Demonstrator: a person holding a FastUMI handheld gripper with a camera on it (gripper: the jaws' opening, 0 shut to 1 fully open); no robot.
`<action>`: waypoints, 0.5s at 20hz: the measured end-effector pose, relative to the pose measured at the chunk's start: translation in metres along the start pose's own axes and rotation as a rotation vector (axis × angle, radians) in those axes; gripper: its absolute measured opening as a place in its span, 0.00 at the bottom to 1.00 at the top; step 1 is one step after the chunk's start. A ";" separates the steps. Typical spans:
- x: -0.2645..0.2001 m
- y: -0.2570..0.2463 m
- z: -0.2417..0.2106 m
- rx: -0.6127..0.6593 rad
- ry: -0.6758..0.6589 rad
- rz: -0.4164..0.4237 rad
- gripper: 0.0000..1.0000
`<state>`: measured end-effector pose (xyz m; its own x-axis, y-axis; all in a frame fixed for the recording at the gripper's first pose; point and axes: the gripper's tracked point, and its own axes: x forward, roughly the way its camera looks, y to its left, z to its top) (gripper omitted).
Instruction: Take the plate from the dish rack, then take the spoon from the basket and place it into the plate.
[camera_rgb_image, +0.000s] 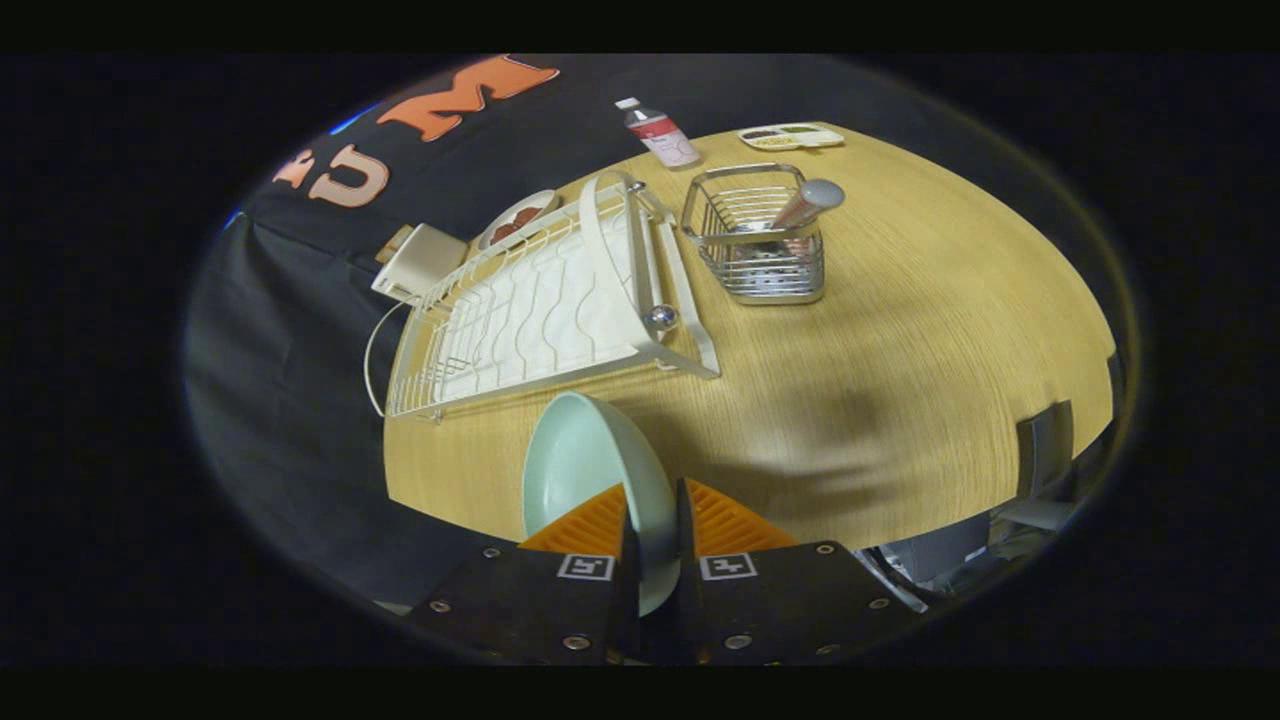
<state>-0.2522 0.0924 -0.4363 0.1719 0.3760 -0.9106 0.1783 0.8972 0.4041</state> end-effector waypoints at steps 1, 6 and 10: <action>0.001 0.001 0.000 0.027 -0.005 0.012 0.17; 0.018 -0.008 -0.006 0.090 0.013 0.024 0.20; 0.019 -0.020 0.003 0.100 -0.007 -0.007 0.24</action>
<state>-0.2494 0.0808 -0.4619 0.1770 0.3681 -0.9128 0.2754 0.8719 0.4050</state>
